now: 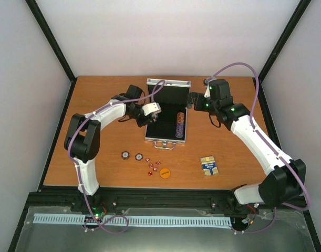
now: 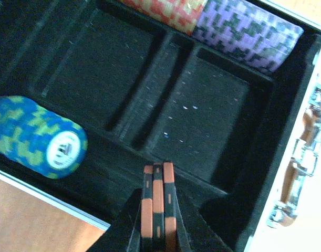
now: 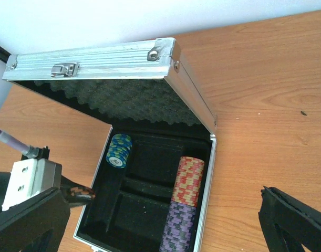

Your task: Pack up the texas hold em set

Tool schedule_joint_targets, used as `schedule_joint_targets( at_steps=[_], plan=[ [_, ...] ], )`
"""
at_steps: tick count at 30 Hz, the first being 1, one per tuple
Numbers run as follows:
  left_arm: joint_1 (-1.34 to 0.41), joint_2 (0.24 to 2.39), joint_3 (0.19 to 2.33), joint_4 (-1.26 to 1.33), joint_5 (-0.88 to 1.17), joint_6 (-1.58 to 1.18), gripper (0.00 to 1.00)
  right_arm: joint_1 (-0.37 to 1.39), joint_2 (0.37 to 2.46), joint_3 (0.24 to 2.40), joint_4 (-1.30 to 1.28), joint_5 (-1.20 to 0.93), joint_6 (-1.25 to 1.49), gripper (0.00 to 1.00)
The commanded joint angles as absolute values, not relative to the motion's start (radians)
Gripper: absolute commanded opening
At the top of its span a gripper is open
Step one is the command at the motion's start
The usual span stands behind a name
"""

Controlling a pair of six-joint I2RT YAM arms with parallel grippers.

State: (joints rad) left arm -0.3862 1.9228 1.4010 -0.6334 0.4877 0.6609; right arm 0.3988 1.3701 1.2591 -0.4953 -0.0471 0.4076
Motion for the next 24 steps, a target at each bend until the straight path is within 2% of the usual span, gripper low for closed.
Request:
schedule_joint_targets(
  at_steps=[1,24],
  plan=[
    [-0.388,1.960,1.494,-0.655,0.436,0.754,0.01,0.382,1.383,1.245,-0.466,-0.061,0.402,1.00],
    [-0.445,2.098,1.578,-0.718,0.303,0.877,0.01,0.308,1.403,1.201,-0.451,-0.111,0.394,1.00]
  ],
)
